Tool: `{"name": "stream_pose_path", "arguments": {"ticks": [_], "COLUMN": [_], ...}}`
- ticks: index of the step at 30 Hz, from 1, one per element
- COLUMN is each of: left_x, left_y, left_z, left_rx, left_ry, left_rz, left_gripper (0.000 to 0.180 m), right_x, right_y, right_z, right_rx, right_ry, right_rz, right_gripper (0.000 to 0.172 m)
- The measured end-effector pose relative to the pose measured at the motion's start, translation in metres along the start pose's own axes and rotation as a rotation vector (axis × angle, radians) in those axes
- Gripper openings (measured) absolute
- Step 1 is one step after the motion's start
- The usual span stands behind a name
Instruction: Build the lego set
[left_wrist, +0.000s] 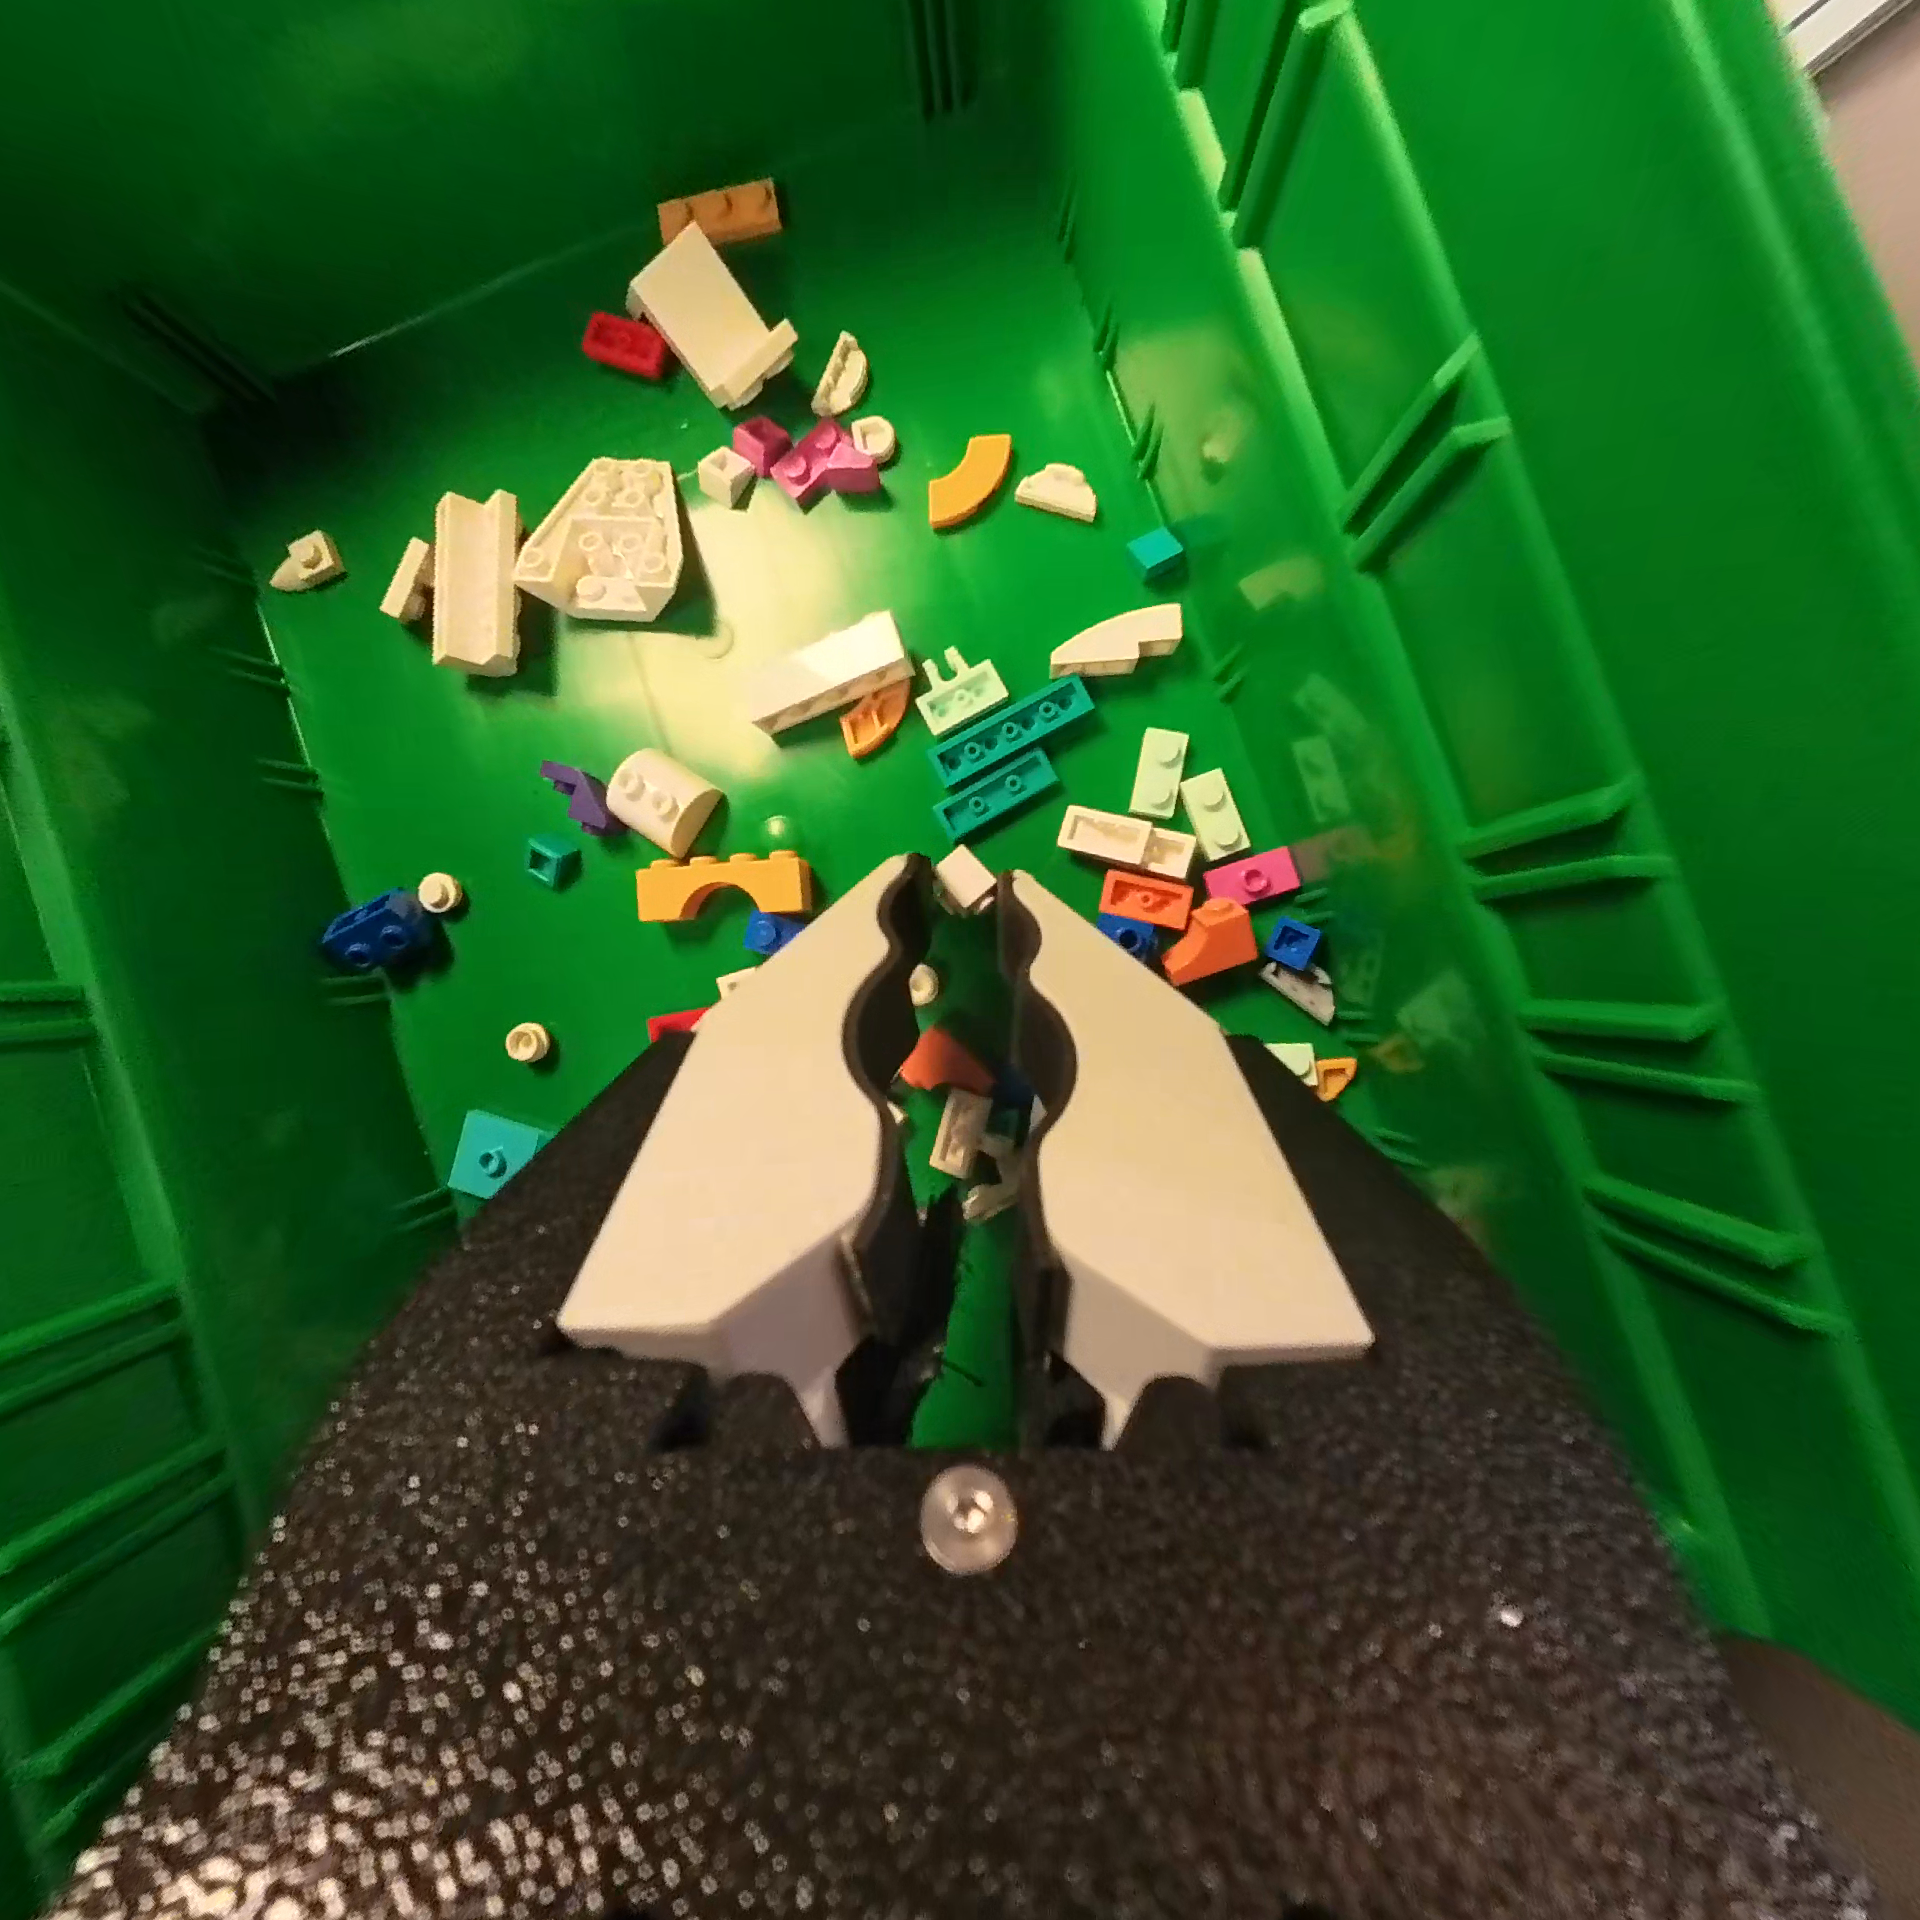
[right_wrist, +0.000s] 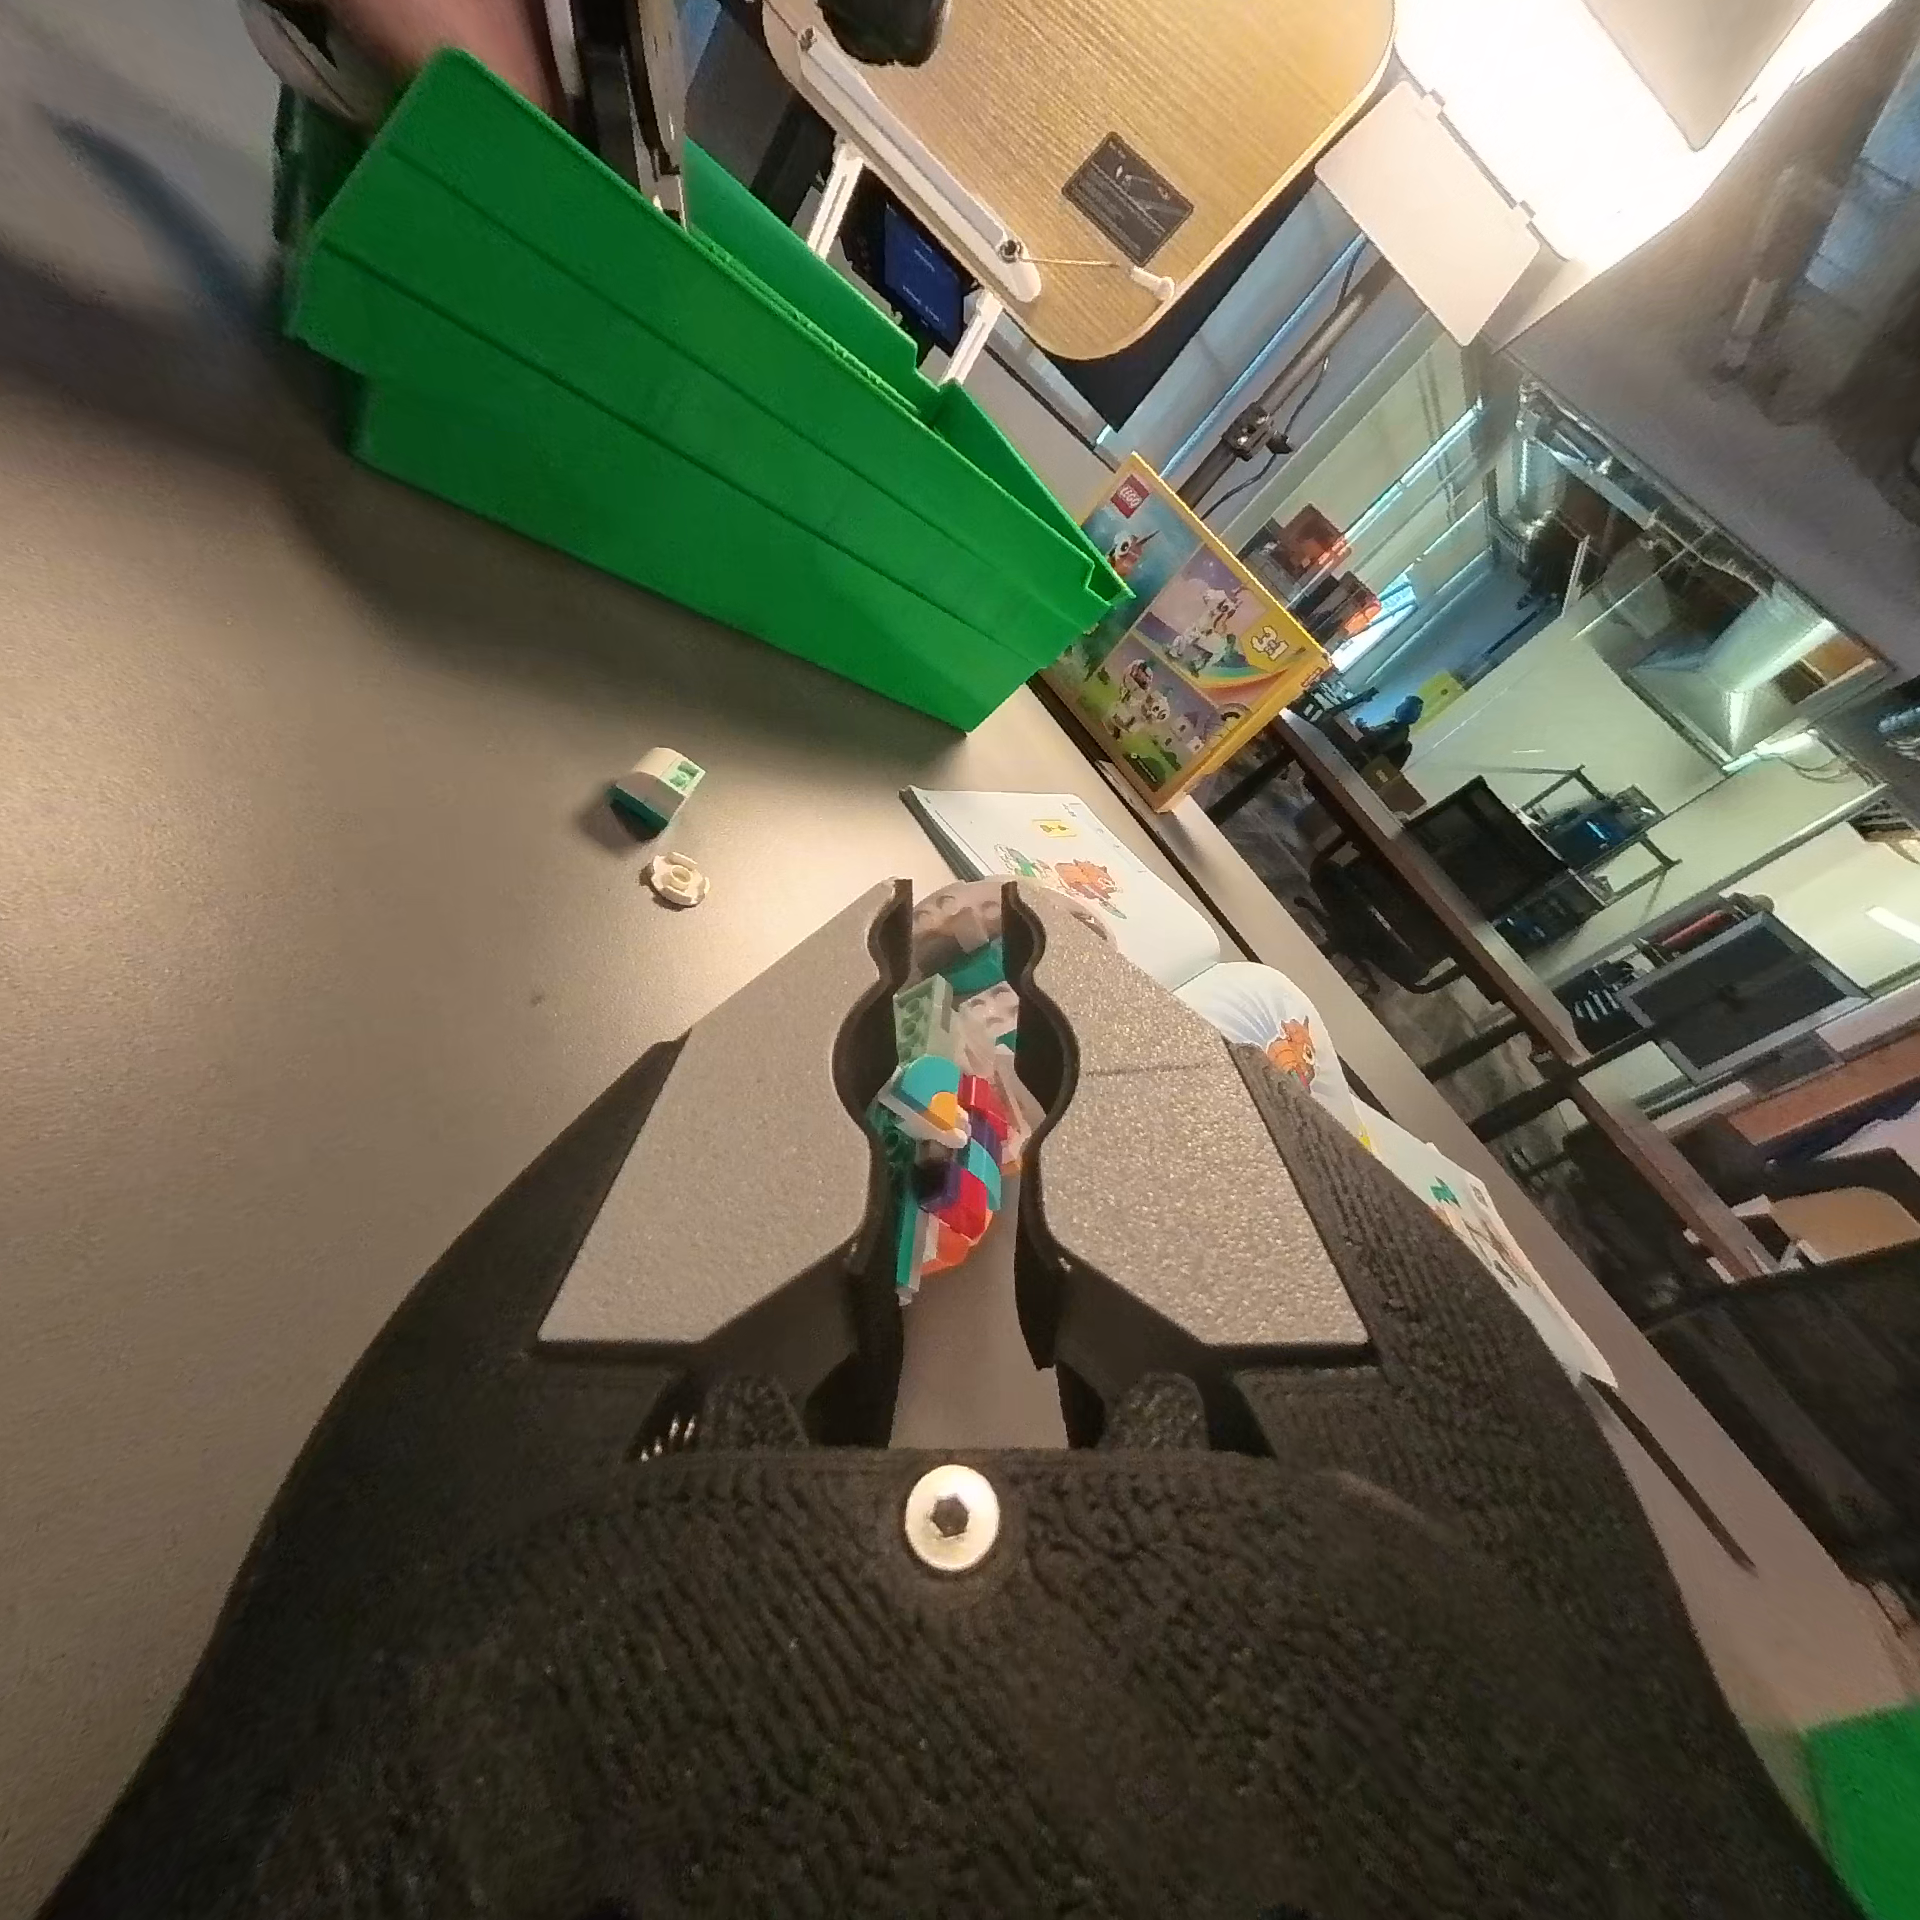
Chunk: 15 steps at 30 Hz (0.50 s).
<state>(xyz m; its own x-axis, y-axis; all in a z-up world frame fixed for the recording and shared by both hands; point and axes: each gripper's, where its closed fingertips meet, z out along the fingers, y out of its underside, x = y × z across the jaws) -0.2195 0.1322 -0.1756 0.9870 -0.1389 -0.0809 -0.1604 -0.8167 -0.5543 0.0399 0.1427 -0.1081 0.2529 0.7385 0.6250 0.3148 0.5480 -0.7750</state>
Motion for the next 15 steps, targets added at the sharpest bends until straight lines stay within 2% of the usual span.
{"name": "stream_pose_path", "arguments": {"ticks": [3, 7, 9, 12, 15], "left_x": [-0.001, -0.003, -0.004, -0.011, -0.012], "left_y": [0.001, 0.001, -0.001, -0.009, -0.023], "left_z": [0.0, 0.0, -0.002, -0.017, -0.063], "left_rx": [-0.003, 0.001, 0.02, 0.112, 0.313], "left_ry": [-0.013, -0.027, -0.03, -0.092, -0.181], "left_rz": [0.006, -0.003, -0.01, -0.027, -0.052], "left_gripper": [0.011, 0.025, 0.026, 0.026, 0.024], "right_x": [0.001, 0.002, 0.002, 0.002, 0.002], "right_y": [-0.001, 0.0, 0.0, 0.0, 0.0], "right_z": [0.0, 0.0, 0.0, 0.0, 0.0], "right_rx": [0.004, 0.003, 0.002, 0.001, 0.001], "right_ry": [0.007, 0.009, 0.008, 0.008, 0.01], "right_rz": [0.004, 0.008, 0.006, 0.005, 0.007], "right_gripper": [0.015, 0.015, 0.015, 0.015, 0.015]}}
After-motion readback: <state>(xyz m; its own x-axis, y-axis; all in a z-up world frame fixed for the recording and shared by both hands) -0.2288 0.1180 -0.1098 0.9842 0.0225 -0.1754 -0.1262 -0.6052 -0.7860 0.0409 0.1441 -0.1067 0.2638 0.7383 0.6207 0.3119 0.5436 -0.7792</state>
